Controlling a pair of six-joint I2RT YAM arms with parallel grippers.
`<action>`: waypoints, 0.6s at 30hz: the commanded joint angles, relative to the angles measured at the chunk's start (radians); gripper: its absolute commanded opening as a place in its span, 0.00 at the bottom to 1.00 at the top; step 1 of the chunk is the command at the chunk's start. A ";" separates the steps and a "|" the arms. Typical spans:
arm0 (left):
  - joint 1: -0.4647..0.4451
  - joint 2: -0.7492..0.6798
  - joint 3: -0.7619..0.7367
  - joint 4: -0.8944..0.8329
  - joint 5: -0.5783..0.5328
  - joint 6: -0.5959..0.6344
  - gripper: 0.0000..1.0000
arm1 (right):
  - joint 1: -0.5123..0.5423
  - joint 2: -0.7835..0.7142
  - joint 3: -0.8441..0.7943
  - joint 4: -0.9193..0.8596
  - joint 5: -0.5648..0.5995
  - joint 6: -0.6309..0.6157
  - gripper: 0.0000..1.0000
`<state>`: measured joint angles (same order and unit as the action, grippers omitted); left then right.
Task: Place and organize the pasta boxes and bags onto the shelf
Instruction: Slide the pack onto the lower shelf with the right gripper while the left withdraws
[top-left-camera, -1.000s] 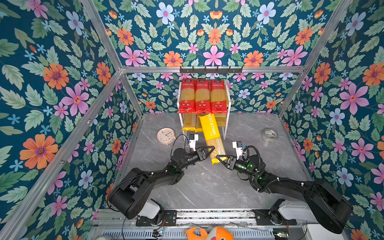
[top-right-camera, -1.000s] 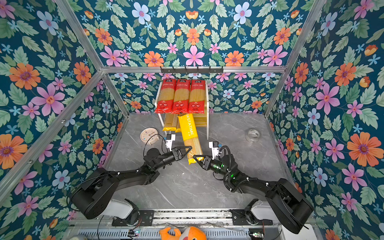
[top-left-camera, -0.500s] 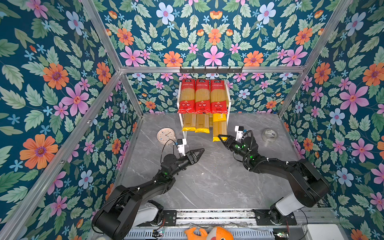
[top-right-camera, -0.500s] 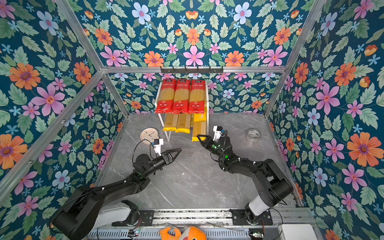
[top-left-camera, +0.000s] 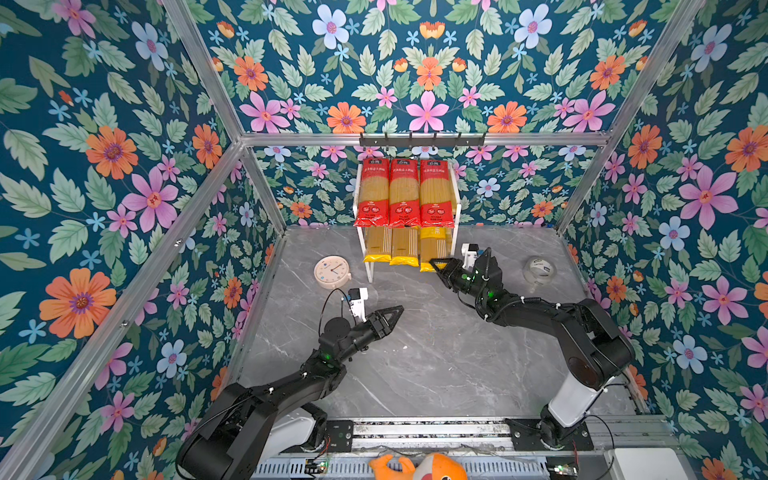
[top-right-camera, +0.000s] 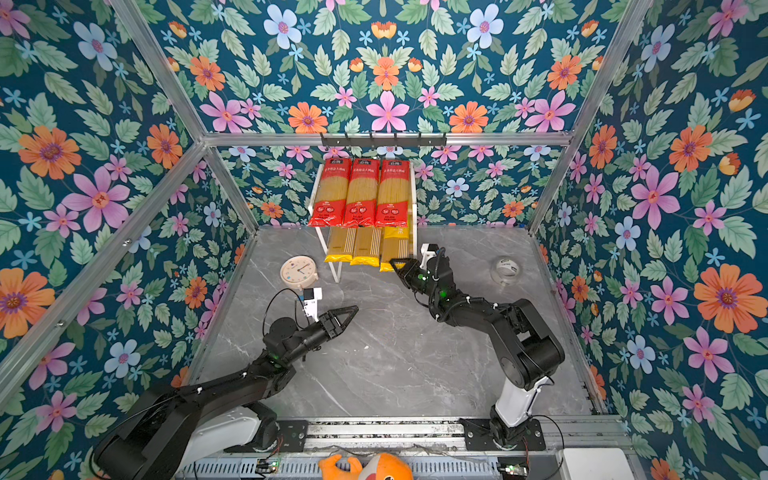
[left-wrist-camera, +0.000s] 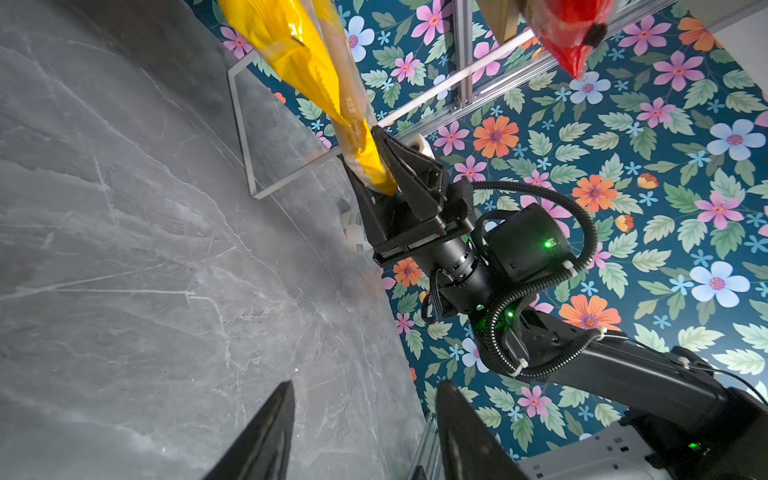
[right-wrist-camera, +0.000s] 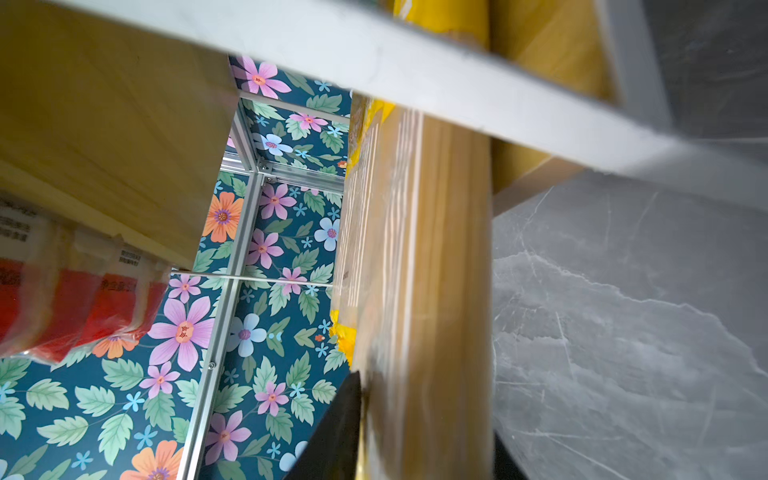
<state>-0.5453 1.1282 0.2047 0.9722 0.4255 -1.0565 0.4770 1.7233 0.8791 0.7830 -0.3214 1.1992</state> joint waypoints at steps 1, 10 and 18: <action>-0.002 -0.005 -0.011 -0.008 -0.019 0.030 0.57 | 0.009 -0.024 -0.040 0.029 -0.018 0.023 0.35; -0.031 0.071 -0.017 0.082 -0.027 0.017 0.57 | 0.005 -0.015 0.001 0.013 -0.025 0.003 0.09; -0.052 0.101 -0.026 0.103 -0.048 0.021 0.57 | -0.003 0.077 0.106 0.030 -0.038 0.027 0.22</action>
<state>-0.5961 1.2247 0.1761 1.0248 0.3874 -1.0451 0.4736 1.7805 0.9623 0.7467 -0.3412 1.2285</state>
